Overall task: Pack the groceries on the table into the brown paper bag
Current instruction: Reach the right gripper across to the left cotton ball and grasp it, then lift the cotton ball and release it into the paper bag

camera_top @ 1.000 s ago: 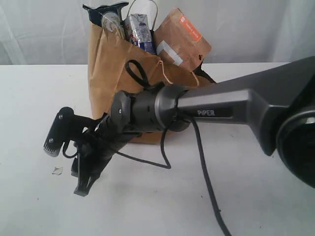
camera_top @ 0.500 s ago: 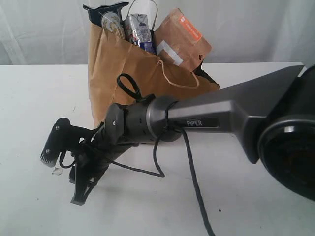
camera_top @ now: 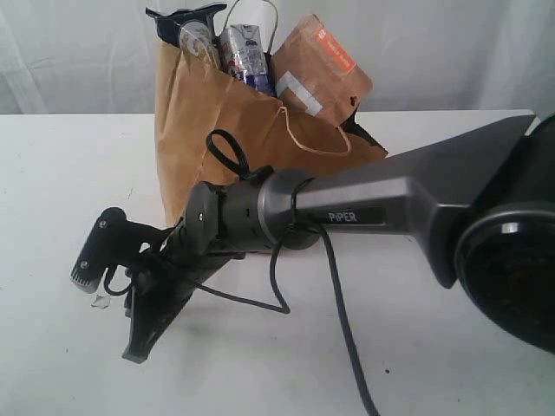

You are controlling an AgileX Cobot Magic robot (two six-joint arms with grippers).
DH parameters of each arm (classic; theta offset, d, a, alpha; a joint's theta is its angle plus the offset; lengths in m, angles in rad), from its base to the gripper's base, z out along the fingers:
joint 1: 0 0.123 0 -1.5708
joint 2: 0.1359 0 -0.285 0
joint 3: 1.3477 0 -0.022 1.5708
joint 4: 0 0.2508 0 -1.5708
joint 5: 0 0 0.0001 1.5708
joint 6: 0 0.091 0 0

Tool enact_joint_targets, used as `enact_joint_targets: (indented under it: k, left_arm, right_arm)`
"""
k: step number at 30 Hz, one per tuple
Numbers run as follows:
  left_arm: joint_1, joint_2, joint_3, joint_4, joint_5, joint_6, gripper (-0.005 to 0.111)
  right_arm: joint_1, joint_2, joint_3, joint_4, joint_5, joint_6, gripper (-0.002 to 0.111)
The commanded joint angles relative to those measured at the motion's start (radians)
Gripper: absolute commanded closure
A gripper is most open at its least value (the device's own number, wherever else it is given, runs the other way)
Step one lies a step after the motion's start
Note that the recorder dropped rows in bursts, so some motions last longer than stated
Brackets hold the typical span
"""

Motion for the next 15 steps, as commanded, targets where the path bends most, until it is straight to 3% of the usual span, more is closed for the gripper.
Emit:
enact_joint_targets:
  k: [1,10,15]
  left_arm:
    - [-0.005,-0.004,0.009,-0.005,0.011,-0.001,0.107]
    - [-0.005,-0.004,0.009,-0.005,0.011,-0.001,0.107]
    - [-0.005,-0.004,0.009,-0.005,0.011,-0.001,0.107]
  right_arm:
    - [0.000,-0.005,-0.001,0.005,0.027,0.057,0.096]
    - [0.000,-0.035,-0.003,0.005,0.027,0.128,0.108]
    - [-0.002,-0.122,-0.005,0.005,0.049,0.167,0.108]
